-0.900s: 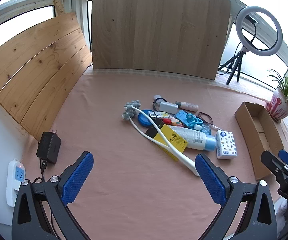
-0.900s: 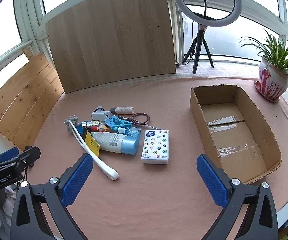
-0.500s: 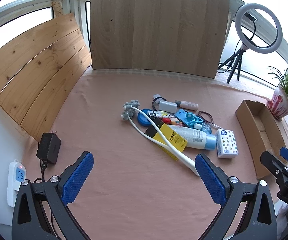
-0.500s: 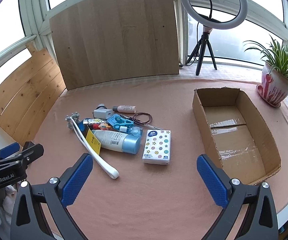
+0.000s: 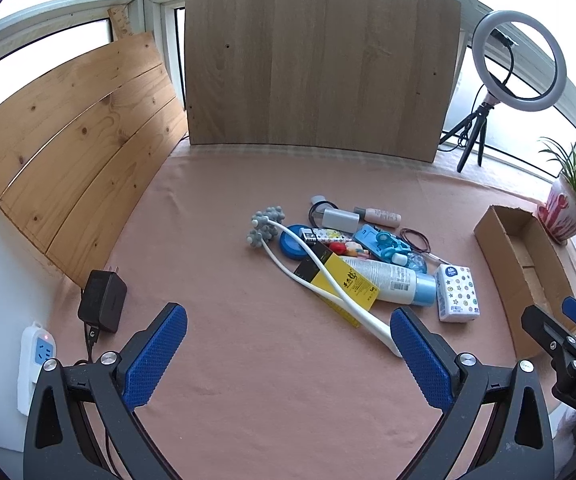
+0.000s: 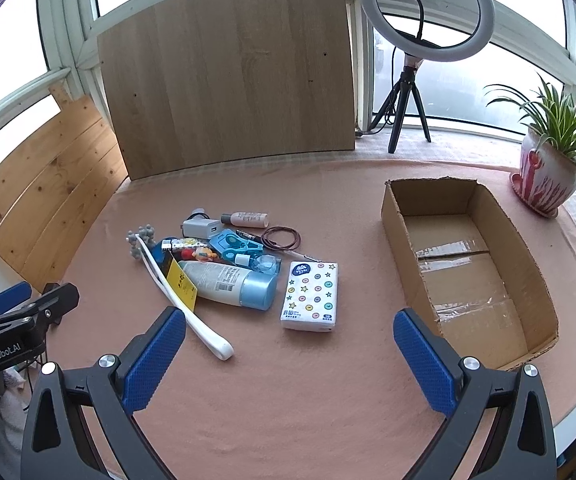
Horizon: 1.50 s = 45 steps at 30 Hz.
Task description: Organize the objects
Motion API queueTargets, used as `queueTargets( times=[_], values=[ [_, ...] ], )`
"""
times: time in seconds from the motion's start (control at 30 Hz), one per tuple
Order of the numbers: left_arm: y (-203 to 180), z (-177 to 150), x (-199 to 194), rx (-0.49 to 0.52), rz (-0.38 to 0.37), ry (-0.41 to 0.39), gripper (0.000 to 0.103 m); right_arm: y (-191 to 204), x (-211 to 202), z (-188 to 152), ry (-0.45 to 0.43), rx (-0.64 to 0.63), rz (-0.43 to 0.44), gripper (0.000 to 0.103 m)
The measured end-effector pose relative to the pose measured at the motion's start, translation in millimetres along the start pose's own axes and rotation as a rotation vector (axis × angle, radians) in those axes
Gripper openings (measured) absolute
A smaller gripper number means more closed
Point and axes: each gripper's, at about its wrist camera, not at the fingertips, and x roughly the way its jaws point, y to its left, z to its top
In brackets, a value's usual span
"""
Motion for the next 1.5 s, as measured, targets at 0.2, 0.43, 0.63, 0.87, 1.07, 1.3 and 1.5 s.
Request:
queueTargets(
  times=[0.2, 0.43, 0.63, 0.87, 1.07, 1.3, 1.5],
  values=[
    [-1, 0, 1, 0.001, 0.002, -0.002, 0.103, -4, 1, 0, -0.006, 0.015, -0.013, 0.102],
    [-1, 0, 1, -0.001, 0.004, -0.003, 0.103, -11, 4, -1, 0.008, 0.045, -0.005, 0.102],
    [1, 1, 1, 0.001, 0.006, -0.001, 0.103, -10, 4, -2, 0.015, 0.031, -0.004, 0.102],
    [6, 3, 4, -0.018, 0.015, 0.001, 0.103, -10, 6, -2, 0.029, 0.026, 0.003, 0.102],
    [9, 2, 6, -0.029, 0.017, 0.001, 0.103, -7, 6, -3, 0.034, 0.015, 0.007, 0.102],
    [11, 1, 11, -0.03, 0.026, 0.011, 0.103, -9, 10, -4, 0.048, 0.022, 0.013, 0.102],
    [8, 2, 17, -0.02, 0.03, 0.014, 0.103, -9, 15, -3, 0.061, 0.022, 0.022, 0.102]
  ],
)
